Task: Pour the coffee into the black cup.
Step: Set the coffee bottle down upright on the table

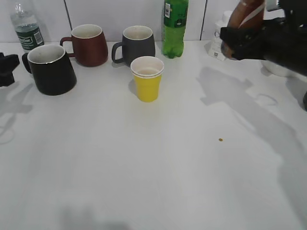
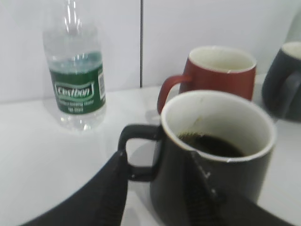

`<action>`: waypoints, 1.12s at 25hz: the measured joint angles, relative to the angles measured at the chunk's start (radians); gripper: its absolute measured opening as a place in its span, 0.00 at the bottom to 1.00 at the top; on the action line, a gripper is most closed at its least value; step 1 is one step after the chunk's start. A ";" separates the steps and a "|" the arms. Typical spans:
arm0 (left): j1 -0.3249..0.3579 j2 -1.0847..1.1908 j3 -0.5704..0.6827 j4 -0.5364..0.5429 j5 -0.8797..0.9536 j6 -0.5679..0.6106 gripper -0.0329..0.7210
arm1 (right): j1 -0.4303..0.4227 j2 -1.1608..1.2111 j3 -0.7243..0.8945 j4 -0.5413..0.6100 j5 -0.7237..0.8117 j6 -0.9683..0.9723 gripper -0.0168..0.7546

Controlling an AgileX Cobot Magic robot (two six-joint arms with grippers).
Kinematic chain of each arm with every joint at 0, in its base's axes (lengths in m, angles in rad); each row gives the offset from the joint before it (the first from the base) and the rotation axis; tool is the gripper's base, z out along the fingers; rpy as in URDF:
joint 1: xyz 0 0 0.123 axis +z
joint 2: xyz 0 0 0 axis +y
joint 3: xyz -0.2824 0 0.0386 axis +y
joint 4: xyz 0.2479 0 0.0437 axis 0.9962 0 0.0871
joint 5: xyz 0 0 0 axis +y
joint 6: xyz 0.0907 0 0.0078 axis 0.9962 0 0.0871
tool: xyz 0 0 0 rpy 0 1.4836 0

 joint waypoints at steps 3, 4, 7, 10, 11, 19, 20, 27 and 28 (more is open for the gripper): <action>0.000 -0.041 0.001 0.001 -0.008 0.000 0.46 | 0.000 0.093 -0.047 0.007 -0.033 -0.019 0.72; 0.000 -0.054 0.001 0.002 -0.013 0.000 0.46 | 0.000 0.116 -0.062 0.013 -0.035 -0.030 0.72; 0.000 -0.076 0.001 0.004 -0.034 0.000 0.46 | 0.000 0.182 -0.096 0.058 -0.036 -0.074 0.72; 0.000 -0.082 0.001 0.007 -0.056 0.000 0.46 | 0.000 0.237 -0.117 0.112 -0.039 -0.108 0.72; 0.000 -0.082 0.001 0.010 -0.064 0.000 0.46 | 0.000 0.252 -0.123 0.121 -0.044 -0.118 0.72; 0.000 -0.084 0.001 0.089 -0.075 0.000 0.45 | 0.000 0.388 -0.129 0.149 -0.114 -0.160 0.72; 0.000 -0.084 0.001 0.092 -0.076 0.000 0.45 | 0.000 0.399 -0.129 0.150 -0.115 -0.162 0.72; 0.000 -0.084 0.001 0.095 -0.081 0.000 0.45 | 0.000 0.423 -0.131 0.162 -0.150 -0.166 0.72; 0.000 -0.084 0.001 0.095 -0.081 0.000 0.45 | 0.000 0.424 -0.133 0.163 -0.153 -0.167 0.72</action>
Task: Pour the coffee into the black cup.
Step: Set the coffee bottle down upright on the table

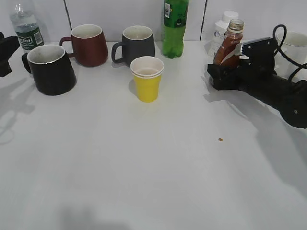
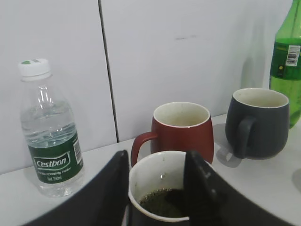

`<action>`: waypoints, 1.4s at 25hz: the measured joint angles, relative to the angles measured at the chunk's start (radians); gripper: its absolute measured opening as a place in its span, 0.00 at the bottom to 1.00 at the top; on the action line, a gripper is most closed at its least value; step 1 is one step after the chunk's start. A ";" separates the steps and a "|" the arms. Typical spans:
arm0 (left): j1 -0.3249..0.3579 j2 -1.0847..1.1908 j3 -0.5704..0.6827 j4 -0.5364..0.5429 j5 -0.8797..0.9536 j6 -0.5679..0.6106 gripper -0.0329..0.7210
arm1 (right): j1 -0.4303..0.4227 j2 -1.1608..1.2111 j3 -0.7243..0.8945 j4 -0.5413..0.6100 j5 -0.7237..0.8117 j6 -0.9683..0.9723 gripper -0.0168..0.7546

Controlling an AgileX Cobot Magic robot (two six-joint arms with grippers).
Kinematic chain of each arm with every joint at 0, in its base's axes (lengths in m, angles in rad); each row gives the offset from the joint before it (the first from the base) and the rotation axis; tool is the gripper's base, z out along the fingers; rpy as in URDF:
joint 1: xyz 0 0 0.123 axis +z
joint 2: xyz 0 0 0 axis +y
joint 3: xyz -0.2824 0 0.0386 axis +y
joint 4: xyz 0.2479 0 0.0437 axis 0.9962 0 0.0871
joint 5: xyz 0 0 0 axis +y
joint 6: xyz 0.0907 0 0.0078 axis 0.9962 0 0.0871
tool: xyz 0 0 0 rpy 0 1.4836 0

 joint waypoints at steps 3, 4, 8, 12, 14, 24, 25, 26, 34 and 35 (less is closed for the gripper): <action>0.000 0.000 0.000 0.001 0.000 0.000 0.45 | 0.000 0.001 0.000 0.001 0.000 0.000 0.72; 0.000 0.000 0.000 0.001 0.000 0.000 0.45 | 0.000 0.001 0.000 0.001 0.000 0.000 0.73; 0.000 0.000 0.000 0.002 0.000 0.000 0.45 | 0.000 0.001 0.000 0.001 0.014 0.000 0.80; 0.000 0.000 0.000 0.003 0.000 0.000 0.45 | 0.000 -0.015 0.001 0.001 0.034 0.020 0.82; 0.000 0.000 0.000 0.003 0.000 0.000 0.45 | 0.000 -0.027 0.001 0.001 0.060 0.037 0.82; 0.000 0.000 0.000 0.003 0.023 0.000 0.48 | 0.000 -0.054 0.074 0.001 0.101 0.049 0.82; 0.000 0.000 0.000 0.003 0.026 0.000 0.51 | 0.000 -0.062 0.086 0.001 0.101 0.049 0.82; 0.000 0.000 0.000 0.003 0.032 0.000 0.53 | 0.000 -0.071 0.096 0.001 0.101 0.049 0.82; -0.055 -0.008 0.000 -0.001 0.156 -0.037 0.77 | 0.000 -0.148 0.151 0.018 0.102 0.049 0.82; -0.064 -0.015 0.000 -0.001 0.178 -0.040 0.78 | 0.000 -0.157 0.162 0.020 0.103 0.049 0.82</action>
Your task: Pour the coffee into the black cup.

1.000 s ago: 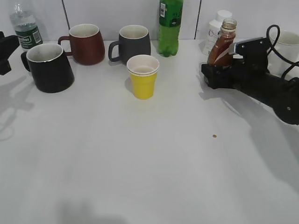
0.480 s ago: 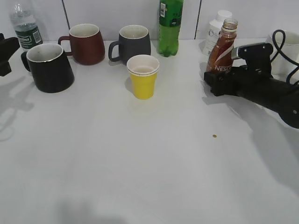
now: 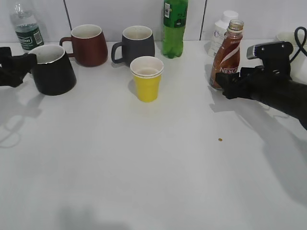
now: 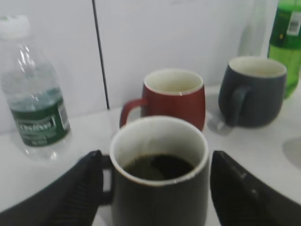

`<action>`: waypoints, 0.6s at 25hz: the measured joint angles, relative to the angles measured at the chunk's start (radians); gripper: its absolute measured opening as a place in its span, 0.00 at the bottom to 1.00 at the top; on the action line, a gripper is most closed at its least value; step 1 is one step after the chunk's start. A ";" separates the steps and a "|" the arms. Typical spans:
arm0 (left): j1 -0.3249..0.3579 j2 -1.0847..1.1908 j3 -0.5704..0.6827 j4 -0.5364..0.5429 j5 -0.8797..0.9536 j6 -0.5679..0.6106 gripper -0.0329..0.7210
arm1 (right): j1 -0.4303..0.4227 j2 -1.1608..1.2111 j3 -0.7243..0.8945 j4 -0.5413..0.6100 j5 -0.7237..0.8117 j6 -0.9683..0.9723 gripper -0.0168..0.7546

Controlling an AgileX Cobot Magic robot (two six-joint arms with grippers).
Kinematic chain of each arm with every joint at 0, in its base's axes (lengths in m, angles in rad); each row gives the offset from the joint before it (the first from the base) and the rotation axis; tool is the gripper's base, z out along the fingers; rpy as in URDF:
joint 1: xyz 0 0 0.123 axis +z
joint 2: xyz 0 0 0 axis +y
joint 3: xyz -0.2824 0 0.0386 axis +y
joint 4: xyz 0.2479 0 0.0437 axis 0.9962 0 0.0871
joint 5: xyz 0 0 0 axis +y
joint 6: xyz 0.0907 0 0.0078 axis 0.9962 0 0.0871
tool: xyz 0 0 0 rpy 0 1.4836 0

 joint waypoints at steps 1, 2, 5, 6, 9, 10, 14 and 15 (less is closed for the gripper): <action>-0.009 -0.009 0.000 0.000 0.026 -0.004 0.78 | 0.000 -0.009 0.011 0.003 0.000 0.000 0.82; -0.019 -0.019 0.000 0.000 0.055 -0.009 0.78 | 0.000 -0.017 0.022 0.004 0.003 0.000 0.82; -0.046 -0.055 0.001 0.000 0.145 -0.055 0.78 | 0.000 -0.044 0.052 0.006 0.019 0.000 0.81; -0.054 -0.069 0.001 0.000 0.181 -0.086 0.78 | 0.000 -0.054 0.060 0.006 0.029 0.000 0.81; -0.084 -0.109 0.001 0.000 0.306 -0.197 0.78 | 0.000 -0.109 0.078 0.006 0.111 0.002 0.81; -0.097 -0.121 0.001 0.000 0.359 -0.246 0.78 | 0.000 -0.129 0.078 0.006 0.155 0.009 0.81; -0.175 -0.185 0.001 -0.001 0.591 -0.411 0.78 | 0.000 -0.244 0.079 0.006 0.338 0.029 0.80; -0.205 -0.202 0.001 -0.008 0.654 -0.427 0.78 | 0.000 -0.278 0.079 0.006 0.390 0.042 0.80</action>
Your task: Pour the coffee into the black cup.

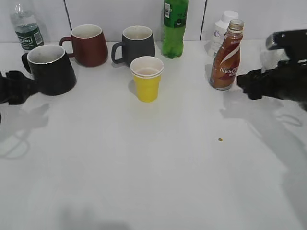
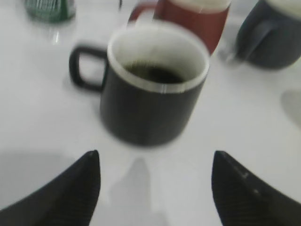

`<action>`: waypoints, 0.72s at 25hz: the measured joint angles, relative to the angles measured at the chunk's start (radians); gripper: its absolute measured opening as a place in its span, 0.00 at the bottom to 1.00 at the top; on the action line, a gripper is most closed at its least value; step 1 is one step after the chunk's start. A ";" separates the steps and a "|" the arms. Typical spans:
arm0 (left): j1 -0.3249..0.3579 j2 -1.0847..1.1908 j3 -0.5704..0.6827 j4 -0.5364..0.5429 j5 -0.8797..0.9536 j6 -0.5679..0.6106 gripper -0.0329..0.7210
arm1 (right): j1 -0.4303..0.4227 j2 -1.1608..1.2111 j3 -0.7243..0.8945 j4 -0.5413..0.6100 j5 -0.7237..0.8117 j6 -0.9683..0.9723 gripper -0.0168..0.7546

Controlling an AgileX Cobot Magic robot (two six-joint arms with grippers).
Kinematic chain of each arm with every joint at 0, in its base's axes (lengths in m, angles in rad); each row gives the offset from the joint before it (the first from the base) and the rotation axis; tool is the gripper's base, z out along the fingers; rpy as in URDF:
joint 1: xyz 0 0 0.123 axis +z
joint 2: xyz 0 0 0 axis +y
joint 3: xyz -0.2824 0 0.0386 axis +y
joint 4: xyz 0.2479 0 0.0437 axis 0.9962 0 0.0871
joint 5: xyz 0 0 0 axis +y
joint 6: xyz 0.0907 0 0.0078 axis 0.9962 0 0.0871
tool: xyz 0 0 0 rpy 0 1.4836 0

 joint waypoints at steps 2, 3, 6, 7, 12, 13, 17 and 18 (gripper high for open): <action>-0.060 -0.039 0.000 -0.031 0.116 -0.020 0.78 | 0.000 -0.062 -0.006 -0.001 0.109 0.036 0.80; -0.092 -0.063 0.000 -0.058 0.157 -0.023 0.78 | 0.000 -0.095 -0.012 -0.001 0.152 0.050 0.80; -0.172 -0.134 -0.001 -0.155 0.287 -0.027 0.78 | 0.000 -0.187 -0.036 -0.001 0.297 0.093 0.80; -0.196 -0.159 -0.005 -0.184 0.338 -0.027 0.78 | 0.002 -0.220 -0.045 -0.001 0.348 0.109 0.80; -0.287 -0.282 -0.062 -0.279 0.589 -0.027 0.78 | 0.081 -0.352 -0.083 0.007 0.553 0.140 0.79; -0.303 -0.303 -0.080 -0.293 0.631 -0.023 0.78 | 0.111 -0.376 -0.092 0.007 0.585 0.140 0.79; -0.349 -0.394 -0.165 -0.365 0.837 0.113 0.78 | 0.221 -0.482 -0.108 0.007 0.719 0.141 0.79; -0.351 -0.417 -0.182 -0.393 0.889 0.160 0.78 | 0.239 -0.516 -0.108 0.007 0.757 0.141 0.79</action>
